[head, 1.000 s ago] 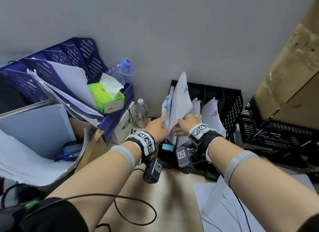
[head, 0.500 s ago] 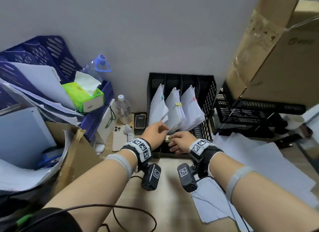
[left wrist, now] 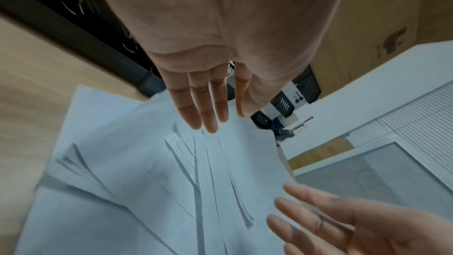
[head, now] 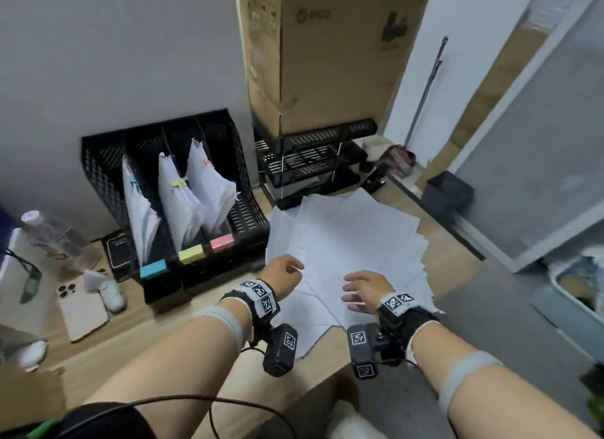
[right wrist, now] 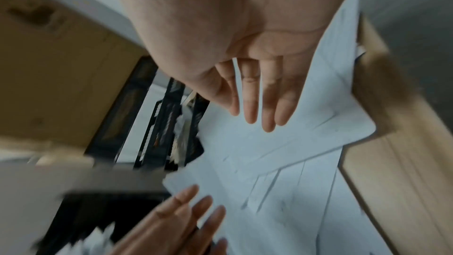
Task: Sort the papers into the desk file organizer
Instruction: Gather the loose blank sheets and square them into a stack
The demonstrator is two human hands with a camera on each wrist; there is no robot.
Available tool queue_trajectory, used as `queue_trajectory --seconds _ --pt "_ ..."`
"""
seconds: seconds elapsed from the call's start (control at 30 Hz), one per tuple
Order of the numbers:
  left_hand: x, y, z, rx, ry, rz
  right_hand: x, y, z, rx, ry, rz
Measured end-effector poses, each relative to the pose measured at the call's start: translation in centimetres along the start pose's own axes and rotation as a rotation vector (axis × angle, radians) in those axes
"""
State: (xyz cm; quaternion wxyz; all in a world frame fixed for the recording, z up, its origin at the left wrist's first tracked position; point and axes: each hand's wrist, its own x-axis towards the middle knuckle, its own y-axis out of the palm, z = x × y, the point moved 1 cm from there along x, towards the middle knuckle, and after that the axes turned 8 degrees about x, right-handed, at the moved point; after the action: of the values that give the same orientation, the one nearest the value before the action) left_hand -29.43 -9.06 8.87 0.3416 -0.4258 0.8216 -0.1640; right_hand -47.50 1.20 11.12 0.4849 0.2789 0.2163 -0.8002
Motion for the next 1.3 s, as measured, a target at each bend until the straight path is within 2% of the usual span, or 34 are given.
queue_trajectory --seconds 0.17,0.23,0.37,0.57,0.7,0.9,1.1,1.3 --pt "3.6 3.7 -2.1 0.136 -0.044 0.012 2.8 -6.7 -1.2 0.228 0.090 -0.133" --pt "5.1 4.8 -3.2 0.210 -0.058 0.005 4.3 -8.8 -1.8 0.277 0.172 -0.167" --pt "8.0 6.0 -5.1 0.340 -0.081 -0.020 7.4 -11.9 -2.6 0.294 0.349 -0.206" --pt "10.8 7.7 -5.2 0.466 -0.175 -0.030 11.0 -13.8 -2.3 0.281 0.418 -0.211" --pt "12.6 7.8 -5.4 0.504 -0.232 -0.068 12.5 -13.0 -1.6 0.324 0.378 -0.110" --pt "16.6 6.9 -5.3 0.792 -0.202 -0.159 14.6 -12.4 -1.8 0.260 0.265 -0.206" --pt "19.1 6.5 -5.8 0.748 -0.205 -0.109 15.6 -11.8 -0.9 0.118 0.229 -0.244" --pt "17.6 6.6 -5.8 0.907 -0.156 0.016 17.3 -10.4 0.7 0.084 0.229 -0.339"
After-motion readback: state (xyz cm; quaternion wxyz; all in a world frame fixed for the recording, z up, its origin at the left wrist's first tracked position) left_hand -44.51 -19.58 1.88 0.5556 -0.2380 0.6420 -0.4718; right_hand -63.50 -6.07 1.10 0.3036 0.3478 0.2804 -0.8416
